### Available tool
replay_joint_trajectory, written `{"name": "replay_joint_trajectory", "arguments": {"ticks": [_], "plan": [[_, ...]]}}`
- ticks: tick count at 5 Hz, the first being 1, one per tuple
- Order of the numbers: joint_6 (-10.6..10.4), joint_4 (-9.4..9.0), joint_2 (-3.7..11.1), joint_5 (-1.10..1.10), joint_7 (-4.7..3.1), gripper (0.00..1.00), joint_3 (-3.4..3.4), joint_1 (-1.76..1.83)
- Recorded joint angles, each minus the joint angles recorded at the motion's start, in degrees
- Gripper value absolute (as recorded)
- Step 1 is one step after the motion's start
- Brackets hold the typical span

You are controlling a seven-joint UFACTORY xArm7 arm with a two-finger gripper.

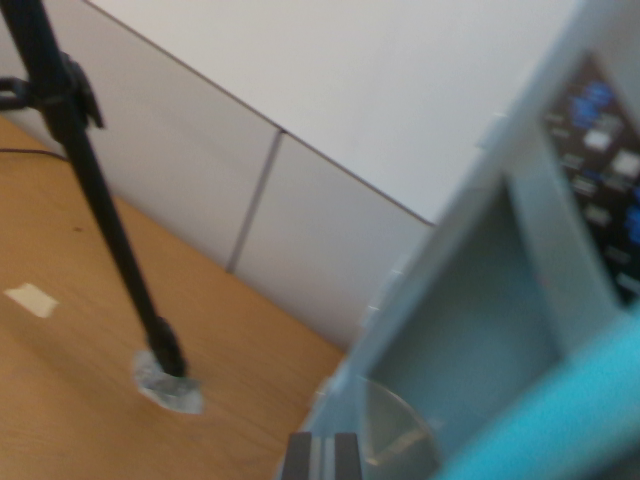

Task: Close fridge door

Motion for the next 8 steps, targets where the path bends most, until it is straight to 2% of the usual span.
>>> {"name": "replay_joint_trajectory", "arguments": {"ticks": [1,2,3,4,5,6,7,8], "plan": [[-0.22,2.23,3.89,0.00,0.00,1.00,0.47,0.00],[-0.22,2.23,3.89,0.00,0.00,1.00,0.47,0.00],[-0.43,3.70,6.35,0.00,0.00,1.00,0.53,-0.02],[-0.43,3.70,6.35,0.00,0.00,1.00,0.53,-0.02],[-2.11,4.91,8.65,0.00,0.00,1.00,0.40,-0.56],[-2.11,4.91,8.65,0.00,0.00,1.00,0.40,-0.56],[-3.62,5.65,9.85,0.00,0.00,1.00,-0.58,-1.64],[-3.62,5.65,9.85,0.00,0.00,1.00,-0.58,-1.64]]}}
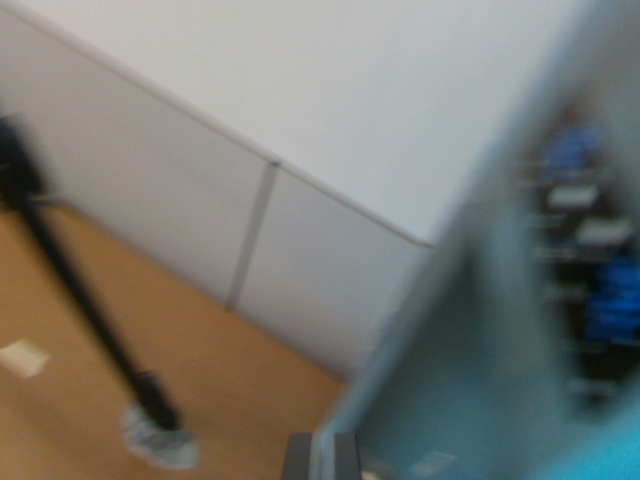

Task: Close fridge door

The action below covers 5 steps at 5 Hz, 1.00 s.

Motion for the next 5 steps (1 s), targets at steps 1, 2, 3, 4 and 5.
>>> {"name": "replay_joint_trajectory", "arguments": {"ticks": [1,2,3,4,5], "plan": [[-0.50,0.00,0.00,0.00,0.00,1.00,-1.70,-1.07],[-0.50,0.00,0.00,0.00,0.00,1.00,-1.70,-1.07],[-0.51,0.00,0.00,0.00,0.00,1.00,-3.11,-1.83],[-0.51,0.00,0.00,0.00,0.00,1.00,-3.11,-1.83],[-0.51,0.00,0.00,0.00,0.00,1.00,-5.01,-2.77]]}}
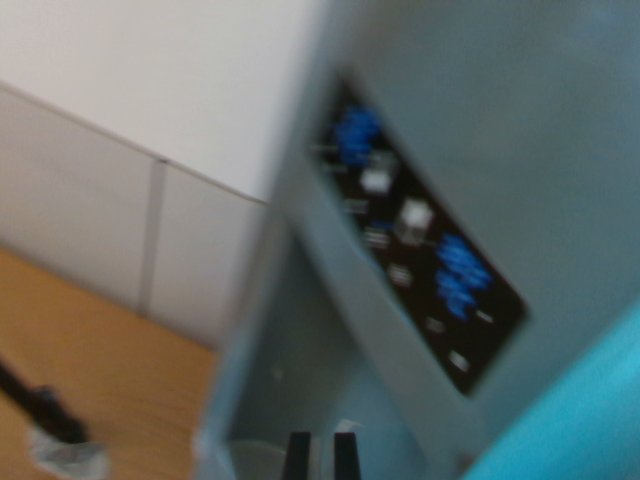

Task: Close fridge door

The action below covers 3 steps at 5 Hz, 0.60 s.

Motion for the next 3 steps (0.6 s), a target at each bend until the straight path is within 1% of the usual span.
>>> {"name": "replay_joint_trajectory", "arguments": {"ticks": [1,2,3], "plan": [[0.00,0.00,0.00,0.00,0.00,1.00,0.00,0.00],[0.00,0.00,0.46,0.00,0.00,1.00,-1.88,-0.84],[0.00,0.00,0.46,0.00,0.00,1.00,-1.88,-0.84]]}}
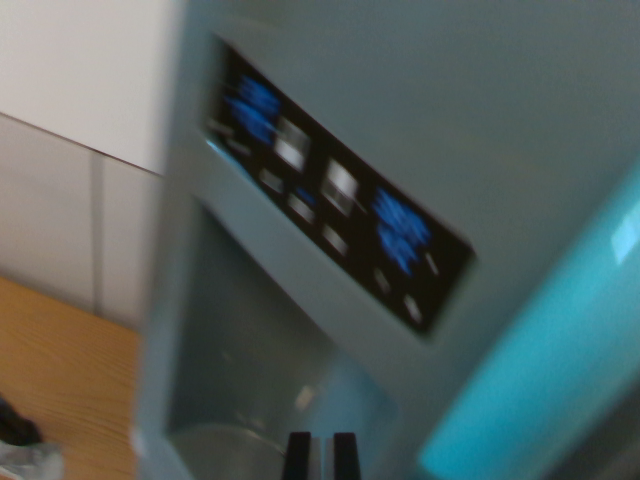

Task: Close fridge door

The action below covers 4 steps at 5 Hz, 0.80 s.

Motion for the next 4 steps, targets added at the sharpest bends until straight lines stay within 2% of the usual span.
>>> {"name": "replay_joint_trajectory", "arguments": {"ticks": [1,2,3,4], "plan": [[-0.01,0.00,1.34,0.00,0.00,1.00,-1.47,-0.74],[-0.01,0.00,1.34,0.00,0.00,1.00,-1.47,-0.74],[-0.09,0.21,2.72,0.00,0.00,1.00,-2.48,-1.13],[-0.09,0.21,2.72,0.00,0.00,1.00,-2.48,-1.13]]}}
